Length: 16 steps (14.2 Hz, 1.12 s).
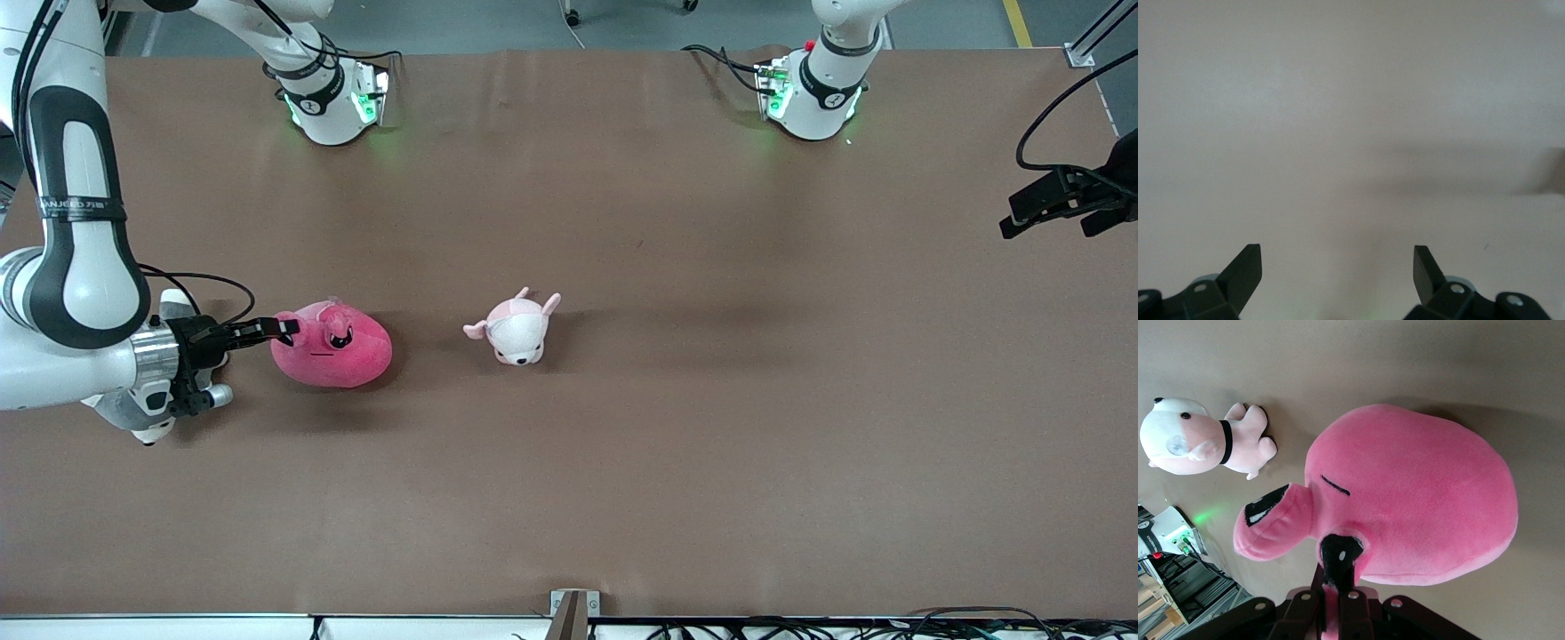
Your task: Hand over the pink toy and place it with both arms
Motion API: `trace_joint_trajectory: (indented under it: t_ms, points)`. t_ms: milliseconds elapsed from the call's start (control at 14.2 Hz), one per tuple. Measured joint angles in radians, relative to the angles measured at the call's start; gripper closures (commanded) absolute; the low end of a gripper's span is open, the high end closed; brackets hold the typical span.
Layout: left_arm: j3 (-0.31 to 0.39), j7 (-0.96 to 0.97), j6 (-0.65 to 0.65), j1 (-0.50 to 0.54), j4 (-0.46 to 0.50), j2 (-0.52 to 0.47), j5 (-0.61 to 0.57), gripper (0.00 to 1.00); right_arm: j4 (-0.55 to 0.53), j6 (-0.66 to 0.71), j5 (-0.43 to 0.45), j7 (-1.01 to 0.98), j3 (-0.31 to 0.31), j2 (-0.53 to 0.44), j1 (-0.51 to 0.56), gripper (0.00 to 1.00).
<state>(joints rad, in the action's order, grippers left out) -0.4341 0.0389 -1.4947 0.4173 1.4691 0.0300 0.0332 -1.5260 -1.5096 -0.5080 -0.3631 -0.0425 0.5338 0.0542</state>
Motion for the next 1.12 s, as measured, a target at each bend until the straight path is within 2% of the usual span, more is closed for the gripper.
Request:
trace_joint_trajectory:
  t_ms: [70,351,492,843,913,983,1124]
  points:
    - [0.037,0.000,0.000,-0.043,-0.001,-0.001,0.000,0.00,0.000,0.000,-0.001,-0.001,0.000,0.003,0.000,0.99]
    - [0.309,0.001,0.000,-0.330,-0.002,-0.003,0.000,0.00,0.000,-0.005,-0.004,-0.003,0.000,0.005,0.000,0.99]
    - [0.344,0.001,0.000,-0.364,-0.002,-0.003,0.000,0.00,0.003,-0.022,-0.005,-0.025,0.000,0.009,0.000,0.99]
    - [0.349,0.001,0.000,-0.364,-0.002,-0.003,0.000,0.00,0.054,-0.038,-0.005,-0.067,-0.001,0.073,0.023,0.97]
    - [0.349,0.001,0.000,-0.364,-0.002,-0.003,0.000,0.00,0.060,-0.038,-0.006,-0.069,-0.001,0.080,0.026,0.69]
    - [0.349,0.001,0.000,-0.364,-0.003,-0.003,0.000,0.00,0.063,-0.037,-0.007,-0.070,-0.001,0.082,0.028,0.01]
    - [0.349,0.001,0.000,-0.364,-0.003,-0.003,0.000,0.00,0.071,-0.036,-0.009,-0.051,0.000,0.082,0.028,0.00]
